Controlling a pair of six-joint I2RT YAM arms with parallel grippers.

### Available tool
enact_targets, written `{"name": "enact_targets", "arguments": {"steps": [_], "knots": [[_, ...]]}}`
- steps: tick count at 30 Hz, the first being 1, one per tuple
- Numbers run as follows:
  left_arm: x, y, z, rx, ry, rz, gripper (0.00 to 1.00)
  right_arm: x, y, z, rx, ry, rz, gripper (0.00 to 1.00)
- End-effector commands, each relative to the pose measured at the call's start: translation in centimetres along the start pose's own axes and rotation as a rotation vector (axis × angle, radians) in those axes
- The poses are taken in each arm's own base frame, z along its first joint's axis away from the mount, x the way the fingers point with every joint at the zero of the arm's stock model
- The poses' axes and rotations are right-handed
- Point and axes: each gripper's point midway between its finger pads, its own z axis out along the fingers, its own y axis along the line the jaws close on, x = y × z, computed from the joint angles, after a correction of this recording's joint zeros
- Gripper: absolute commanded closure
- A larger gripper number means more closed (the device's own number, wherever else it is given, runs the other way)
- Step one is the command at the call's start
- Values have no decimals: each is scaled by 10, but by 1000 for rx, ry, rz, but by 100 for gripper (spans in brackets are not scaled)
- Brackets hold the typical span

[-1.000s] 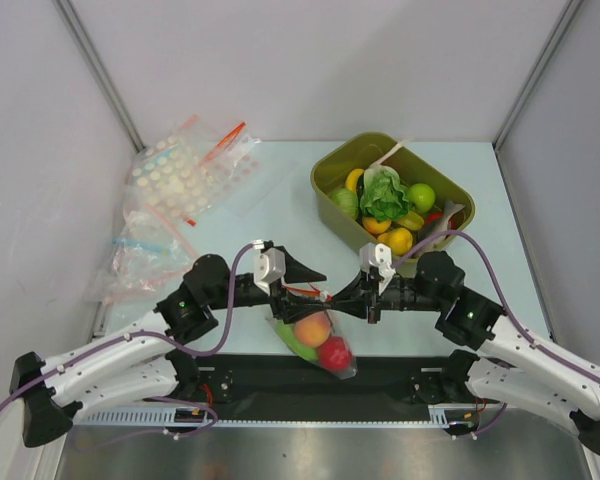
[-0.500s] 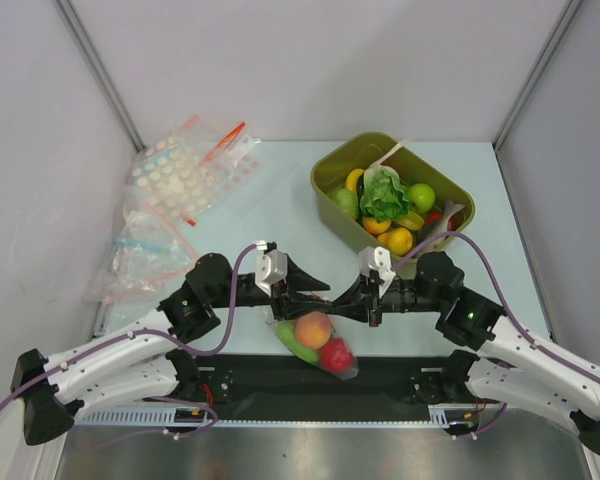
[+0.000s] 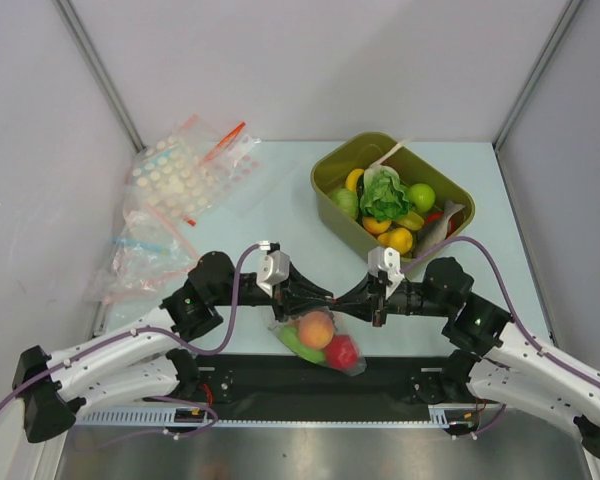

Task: Place the food in the zip-top bag and seal the zipper
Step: Zip the zipper food storage bag at the center of the board.

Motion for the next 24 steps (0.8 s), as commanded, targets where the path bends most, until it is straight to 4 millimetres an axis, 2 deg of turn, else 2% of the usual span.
{"name": "enact_targets", "arguments": {"steps": [1,6,11,16,20,24], "knots": [[-12,-6,2,35,-14,16,88,-42,-8,-4,68,-148,-72,100],[-11,-6,3,39,-10,12,87,-48,-12,-11,105,-184,-58,100],[-8,-2,5,30,6,2,98,-54,-16,-20,141,-230,-54,100],[-6,0,6,22,18,-5,99,-61,-22,-30,193,-278,-46,100],[-6,2,7,10,18,-5,99,-71,-27,-46,265,-353,-49,100],[-4,3,7,5,25,-10,100,-81,-42,-70,412,-444,-42,100]]}}
